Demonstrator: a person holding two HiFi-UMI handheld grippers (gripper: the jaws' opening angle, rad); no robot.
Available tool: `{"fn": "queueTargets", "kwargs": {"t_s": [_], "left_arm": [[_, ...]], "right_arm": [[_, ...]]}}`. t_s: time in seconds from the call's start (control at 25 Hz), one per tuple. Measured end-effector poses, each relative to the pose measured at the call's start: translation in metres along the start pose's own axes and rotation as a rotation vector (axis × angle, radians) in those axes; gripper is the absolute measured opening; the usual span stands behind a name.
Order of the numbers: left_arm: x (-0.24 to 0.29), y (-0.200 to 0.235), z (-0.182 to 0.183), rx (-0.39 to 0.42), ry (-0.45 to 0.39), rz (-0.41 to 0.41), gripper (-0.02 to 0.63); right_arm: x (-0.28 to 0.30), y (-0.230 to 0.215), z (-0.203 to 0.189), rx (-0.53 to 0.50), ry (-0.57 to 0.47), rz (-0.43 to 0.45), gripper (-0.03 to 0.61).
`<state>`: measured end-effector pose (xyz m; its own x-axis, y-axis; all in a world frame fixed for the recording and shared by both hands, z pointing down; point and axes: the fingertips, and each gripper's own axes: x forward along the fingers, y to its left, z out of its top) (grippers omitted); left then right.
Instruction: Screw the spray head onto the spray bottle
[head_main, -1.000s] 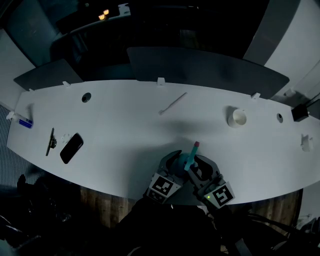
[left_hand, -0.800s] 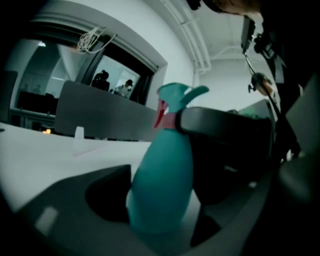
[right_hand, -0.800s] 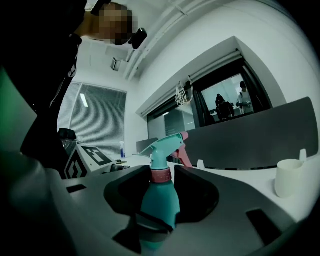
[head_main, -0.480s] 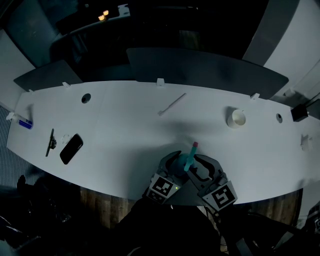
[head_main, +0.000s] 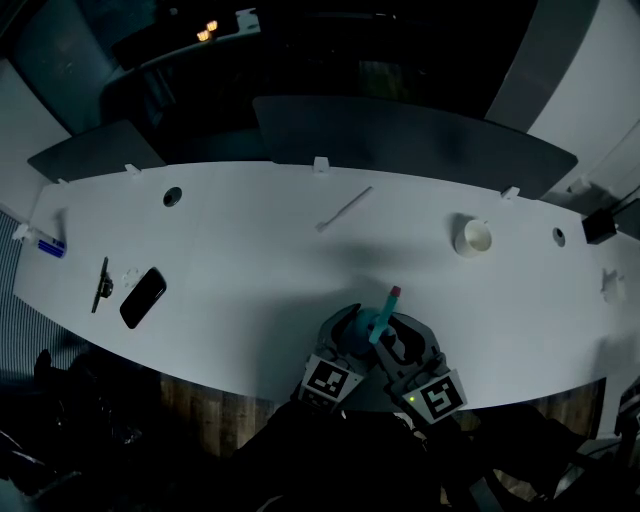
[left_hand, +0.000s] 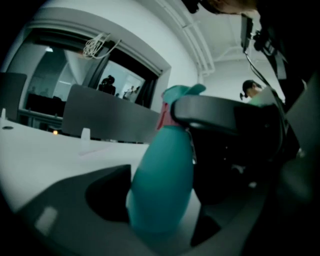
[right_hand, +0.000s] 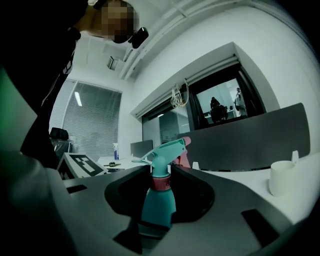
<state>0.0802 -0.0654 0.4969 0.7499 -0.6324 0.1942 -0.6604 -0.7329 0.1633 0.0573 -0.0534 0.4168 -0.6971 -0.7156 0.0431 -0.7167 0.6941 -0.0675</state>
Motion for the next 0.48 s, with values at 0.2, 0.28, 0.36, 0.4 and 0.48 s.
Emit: {"fn": "queueTargets", "kwargs": {"t_s": [0.2,0.28,0.36,0.4,0.48], "left_arm": [[-0.014,0.004,0.007,0.008,0.062,-0.192,0.391],[-0.013,0.003,-0.002,0.035,0.164,-0.356,0.399],[-0.008,-0.005,-0.01,0.069,0.239,-0.506,0.397],[-0.006,-0.008,-0.01,0.08,0.251,-0.551,0.373],[-0.005,-0.011,-0.009,0.091,0.235,-0.555,0.363]], "right_arm": [[0.001,0.001,-0.002,0.05,0.012,0.072,0.13],[0.001,0.001,-0.002,0.063,0.029,0.148,0.13],[0.0,0.001,-0.002,0.067,0.043,0.219,0.13],[0.0,0.0,-0.002,0.067,0.045,0.245,0.13],[0.001,0.0,-0.001,0.057,0.042,0.267,0.13]]}}
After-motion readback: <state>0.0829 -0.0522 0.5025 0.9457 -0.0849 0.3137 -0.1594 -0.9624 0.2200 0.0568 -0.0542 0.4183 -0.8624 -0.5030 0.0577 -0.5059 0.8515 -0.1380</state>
